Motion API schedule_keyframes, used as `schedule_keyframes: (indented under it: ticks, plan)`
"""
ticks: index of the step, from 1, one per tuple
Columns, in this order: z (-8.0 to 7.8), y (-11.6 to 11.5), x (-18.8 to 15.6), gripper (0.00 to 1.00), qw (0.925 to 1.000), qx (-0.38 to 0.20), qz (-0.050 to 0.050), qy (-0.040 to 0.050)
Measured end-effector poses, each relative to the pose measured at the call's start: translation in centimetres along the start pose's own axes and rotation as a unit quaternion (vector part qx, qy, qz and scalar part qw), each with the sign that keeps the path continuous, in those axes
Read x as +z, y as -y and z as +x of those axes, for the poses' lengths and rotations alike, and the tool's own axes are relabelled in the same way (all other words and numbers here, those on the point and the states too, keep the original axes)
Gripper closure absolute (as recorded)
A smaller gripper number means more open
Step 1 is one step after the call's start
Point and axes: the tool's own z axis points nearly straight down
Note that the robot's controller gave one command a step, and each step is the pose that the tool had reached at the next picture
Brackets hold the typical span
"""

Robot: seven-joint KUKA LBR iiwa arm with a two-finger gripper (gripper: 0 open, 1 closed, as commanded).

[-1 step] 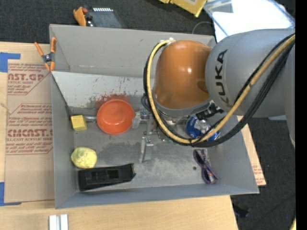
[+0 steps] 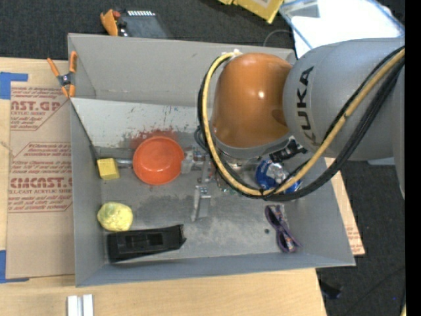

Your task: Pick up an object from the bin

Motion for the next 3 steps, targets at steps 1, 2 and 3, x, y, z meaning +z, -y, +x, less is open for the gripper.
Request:
schedule_keyframes:
  ticks: [1, 2, 3]
  plan:
    - [-0.3, -0.9, 0.9, 0.0, 0.9999, -0.011, 0.0, 0.0023]
    - [0.0, -3.2, 3.4, 0.0, 0.9995, -0.032, 0.0, -0.0004]
    - [-0.8, -10.2, 6.9, 0.0, 0.9969, -0.078, 0.0, 0.003]
